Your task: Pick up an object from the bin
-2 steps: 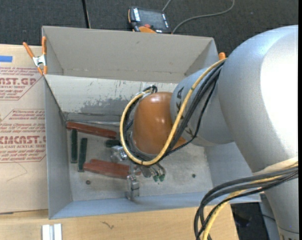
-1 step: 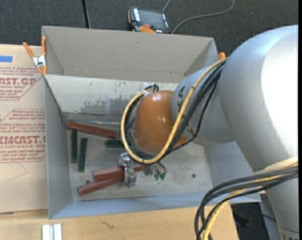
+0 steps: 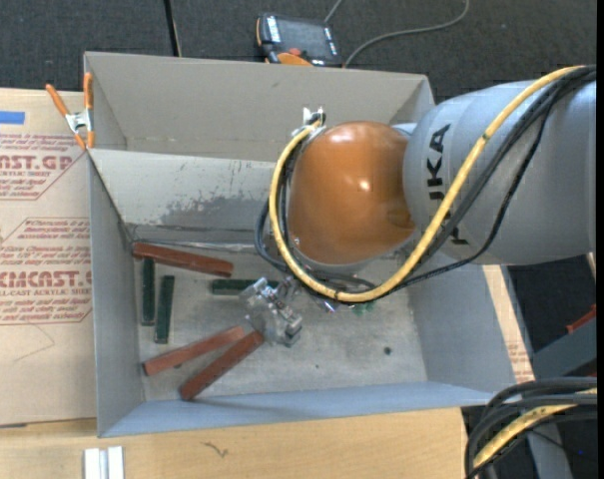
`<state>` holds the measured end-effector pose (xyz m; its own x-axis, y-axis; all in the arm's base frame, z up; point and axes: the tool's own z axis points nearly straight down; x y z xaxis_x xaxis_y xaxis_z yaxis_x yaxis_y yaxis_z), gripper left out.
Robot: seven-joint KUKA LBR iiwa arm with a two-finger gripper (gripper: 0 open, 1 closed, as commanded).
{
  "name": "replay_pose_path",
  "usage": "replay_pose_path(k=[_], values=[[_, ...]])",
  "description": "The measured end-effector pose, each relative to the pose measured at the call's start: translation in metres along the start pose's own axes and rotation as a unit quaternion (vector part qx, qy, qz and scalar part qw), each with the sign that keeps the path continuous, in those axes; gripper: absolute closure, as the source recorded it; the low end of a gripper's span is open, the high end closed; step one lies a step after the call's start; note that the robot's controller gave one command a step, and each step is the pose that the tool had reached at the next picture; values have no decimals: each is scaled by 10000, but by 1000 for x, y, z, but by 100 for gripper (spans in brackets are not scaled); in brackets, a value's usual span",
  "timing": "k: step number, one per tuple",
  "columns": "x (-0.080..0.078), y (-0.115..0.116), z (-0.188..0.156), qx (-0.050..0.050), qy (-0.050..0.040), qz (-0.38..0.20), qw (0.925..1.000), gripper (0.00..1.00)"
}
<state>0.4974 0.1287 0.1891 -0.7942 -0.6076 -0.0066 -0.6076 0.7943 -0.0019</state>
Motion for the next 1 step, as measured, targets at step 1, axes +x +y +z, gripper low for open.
replay_pose_path(k=[1], values=[[1,1,3,-13,21,7,10000,0]])
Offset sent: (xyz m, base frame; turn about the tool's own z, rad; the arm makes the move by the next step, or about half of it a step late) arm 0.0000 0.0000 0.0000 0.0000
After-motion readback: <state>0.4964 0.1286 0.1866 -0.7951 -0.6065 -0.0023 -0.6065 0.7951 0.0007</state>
